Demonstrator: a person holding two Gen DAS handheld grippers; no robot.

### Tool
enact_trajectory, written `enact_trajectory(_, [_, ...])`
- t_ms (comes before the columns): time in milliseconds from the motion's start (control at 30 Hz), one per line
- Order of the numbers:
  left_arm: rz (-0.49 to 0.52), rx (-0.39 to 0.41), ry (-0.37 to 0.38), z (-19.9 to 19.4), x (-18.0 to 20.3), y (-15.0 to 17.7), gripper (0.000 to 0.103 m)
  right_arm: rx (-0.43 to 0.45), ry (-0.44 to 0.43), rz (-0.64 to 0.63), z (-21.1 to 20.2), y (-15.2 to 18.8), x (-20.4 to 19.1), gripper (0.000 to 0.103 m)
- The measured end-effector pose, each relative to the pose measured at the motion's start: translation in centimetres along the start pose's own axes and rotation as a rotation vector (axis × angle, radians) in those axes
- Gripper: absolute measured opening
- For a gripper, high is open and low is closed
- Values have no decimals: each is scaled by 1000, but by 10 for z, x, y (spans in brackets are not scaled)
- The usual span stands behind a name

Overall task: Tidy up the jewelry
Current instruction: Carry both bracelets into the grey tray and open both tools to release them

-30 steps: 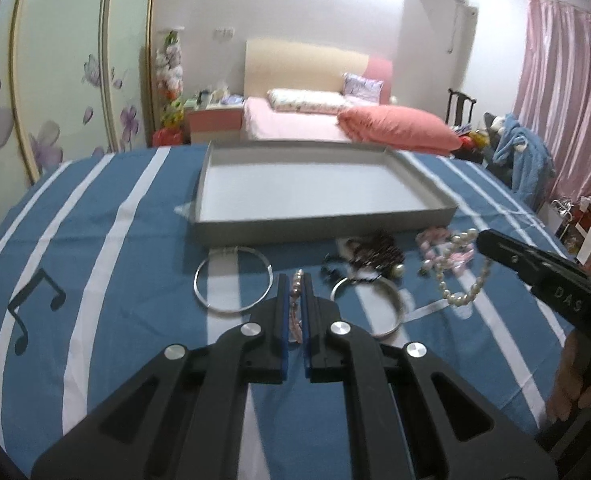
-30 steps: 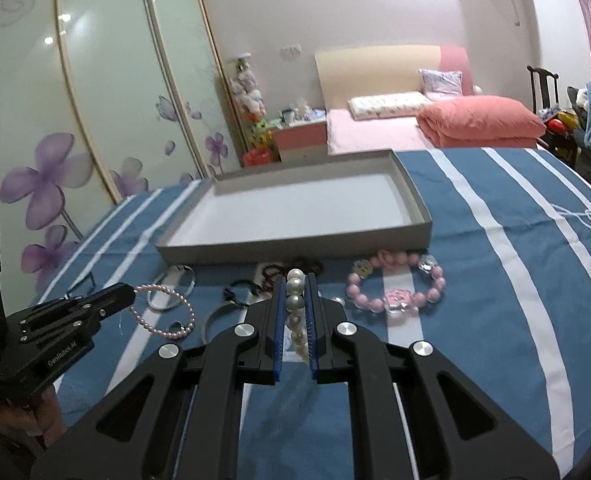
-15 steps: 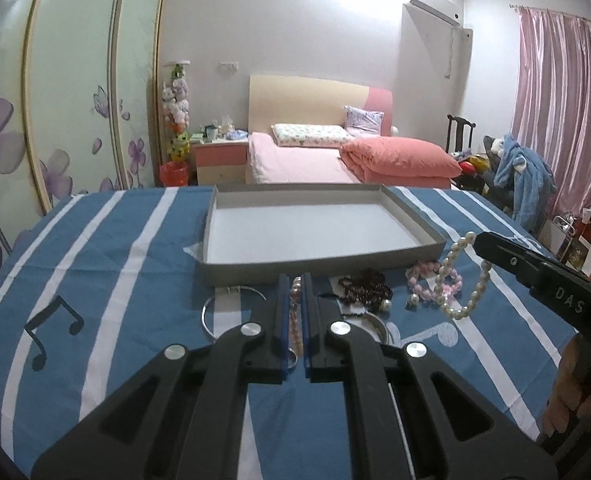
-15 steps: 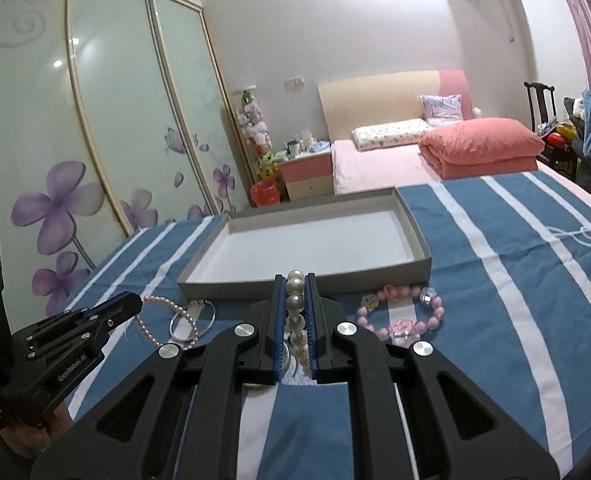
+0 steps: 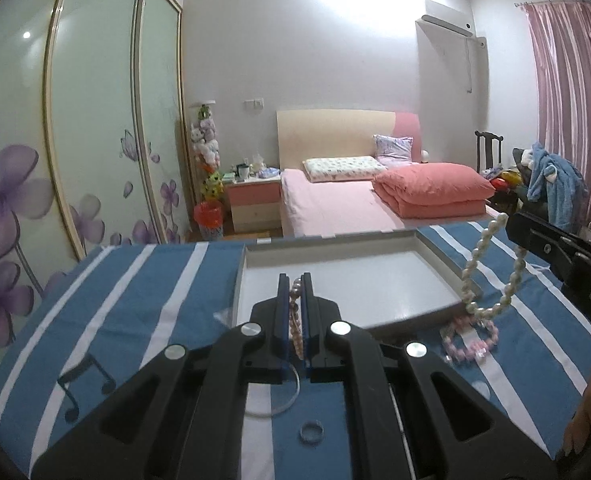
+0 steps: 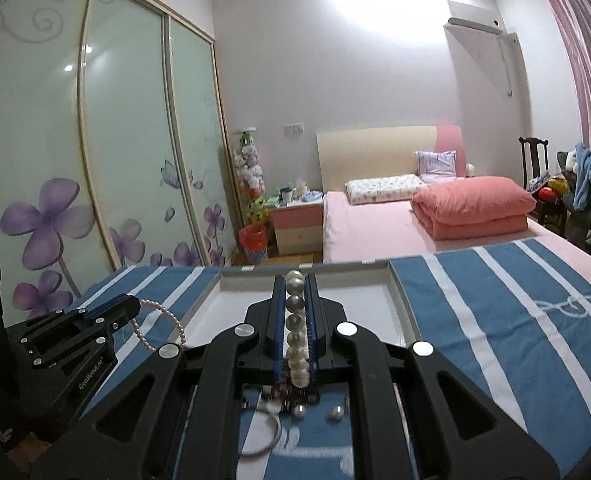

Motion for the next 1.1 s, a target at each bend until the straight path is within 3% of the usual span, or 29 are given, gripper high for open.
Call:
enact_trajectory(400, [-10,-38,8,79,10,-27,6,15,40,50,70,-21,28,10])
enact_trajectory(667, [0,-110,21,137,12,-18,6,-71,34,100,122,-8,42,10])
enact_trajectory(1000, [-2,-154,41,175,20,-13,7,-219,7,171,165,16,51,11])
enact_trajectory(1067, [-10,-152,40,175,18,-13,10,-207,7,179,160,14,52,18])
enact_trajectory(1100, [-11,-147,36,174,15,-13,16,-199,11,178,157,13,51,28])
Point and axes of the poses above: each gripper's, at about its wrist camera, not at the fingertips, and z roughly the way its jaws point, x to its right, y to its underside, the point moved 8 cm from there along z, roughly the way its jaws point, and after that the axes turned 4 degrees about -y, right-handed, at the moved point
